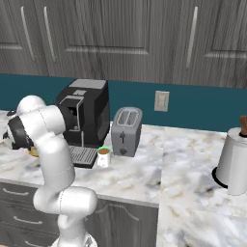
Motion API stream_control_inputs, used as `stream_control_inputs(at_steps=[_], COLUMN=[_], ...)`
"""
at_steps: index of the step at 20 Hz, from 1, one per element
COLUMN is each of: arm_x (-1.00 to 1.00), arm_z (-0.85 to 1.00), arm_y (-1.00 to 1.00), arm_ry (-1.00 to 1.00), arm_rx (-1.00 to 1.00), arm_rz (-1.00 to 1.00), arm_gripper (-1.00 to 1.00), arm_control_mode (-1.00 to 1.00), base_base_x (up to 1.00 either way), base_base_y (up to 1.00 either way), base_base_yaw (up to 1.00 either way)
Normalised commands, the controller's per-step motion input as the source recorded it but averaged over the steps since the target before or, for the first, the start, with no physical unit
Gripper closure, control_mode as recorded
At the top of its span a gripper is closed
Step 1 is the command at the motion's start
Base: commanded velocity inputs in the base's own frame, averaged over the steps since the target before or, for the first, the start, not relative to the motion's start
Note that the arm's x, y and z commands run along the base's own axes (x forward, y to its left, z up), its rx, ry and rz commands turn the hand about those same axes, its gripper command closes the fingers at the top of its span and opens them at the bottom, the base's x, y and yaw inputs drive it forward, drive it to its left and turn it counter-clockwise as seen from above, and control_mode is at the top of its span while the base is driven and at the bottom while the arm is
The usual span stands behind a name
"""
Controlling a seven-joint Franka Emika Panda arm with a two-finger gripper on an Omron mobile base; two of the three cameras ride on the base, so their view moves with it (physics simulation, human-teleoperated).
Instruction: Take a sugar cube from the saucer and place it inside the coffee. Then, grab milk from the fridge and place it next to the coffee on the counter to sweeten the coffee.
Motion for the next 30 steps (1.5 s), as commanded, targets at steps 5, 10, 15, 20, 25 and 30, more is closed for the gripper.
stream_control_inputs(at_steps=[5, 10, 15, 20, 25, 30], arm_x=[-0.29, -0.23, -0.35, -0.61, -0.73, -0.33], arm_z=[0.44, 0.52, 0.53, 0.44, 0.4, 0.38], arm_y=[-0.31, -0.61, -0.88, -0.98, -1.0, -1.0], arm_ry=[-0.05, -0.1, -0.11, -0.07, -0.02, -0.02], arm_rx=[0.07, 0.07, 0.04, 0.05, 0.09, 0.07], arm_rz=[-0.11, -0.07, -0.01, 0.0, 0.0, -0.02], arm_gripper=[1.0, 1.0, 1.0, 1.0, 1.0, 1.0], arm_control_mode=[-1.0, -1.0, -1.0, -1.0, -1.0, -1.0], base_base_x=[0.0, 0.0, 0.0, 0.0, 0.0, 0.0], base_base_y=[0.0, 0.0, 0.0, 0.0, 0.0, 0.0], base_base_yaw=[0.0, 0.0, 0.0, 0.0, 0.0, 0.0])
